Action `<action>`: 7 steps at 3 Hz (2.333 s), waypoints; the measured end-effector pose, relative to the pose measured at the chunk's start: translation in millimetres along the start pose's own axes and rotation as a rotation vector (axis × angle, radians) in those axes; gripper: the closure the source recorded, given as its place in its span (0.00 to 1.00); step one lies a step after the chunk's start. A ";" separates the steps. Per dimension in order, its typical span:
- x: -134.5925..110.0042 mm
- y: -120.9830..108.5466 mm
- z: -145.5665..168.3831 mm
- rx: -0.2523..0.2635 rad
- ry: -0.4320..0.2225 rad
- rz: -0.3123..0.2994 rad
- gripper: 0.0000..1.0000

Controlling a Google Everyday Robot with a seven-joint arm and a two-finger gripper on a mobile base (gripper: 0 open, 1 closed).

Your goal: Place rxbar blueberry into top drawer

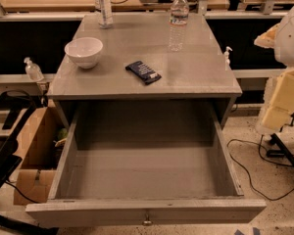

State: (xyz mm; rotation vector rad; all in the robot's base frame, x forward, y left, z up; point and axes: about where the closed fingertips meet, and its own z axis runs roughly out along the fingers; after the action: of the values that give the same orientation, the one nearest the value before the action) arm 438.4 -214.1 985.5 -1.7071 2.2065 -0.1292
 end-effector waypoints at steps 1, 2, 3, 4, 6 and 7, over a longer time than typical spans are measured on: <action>0.0 -0.1 0.0 0.000 0.000 0.000 0.00; -11.8 -30.2 5.0 0.048 -0.142 0.053 0.00; -26.6 -58.4 8.6 0.111 -0.319 0.108 0.00; -44.6 -72.3 18.1 0.162 -0.511 0.144 0.00; -73.2 -98.7 9.4 0.310 -0.621 0.208 0.00; -73.4 -98.8 9.5 0.310 -0.621 0.209 0.00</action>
Offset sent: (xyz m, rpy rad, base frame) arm 0.0634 0.0070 0.0211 0.2530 -0.1446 -0.0436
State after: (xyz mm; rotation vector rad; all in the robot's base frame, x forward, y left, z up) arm 548.3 -169.7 1020.0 -1.1418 1.7680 0.0967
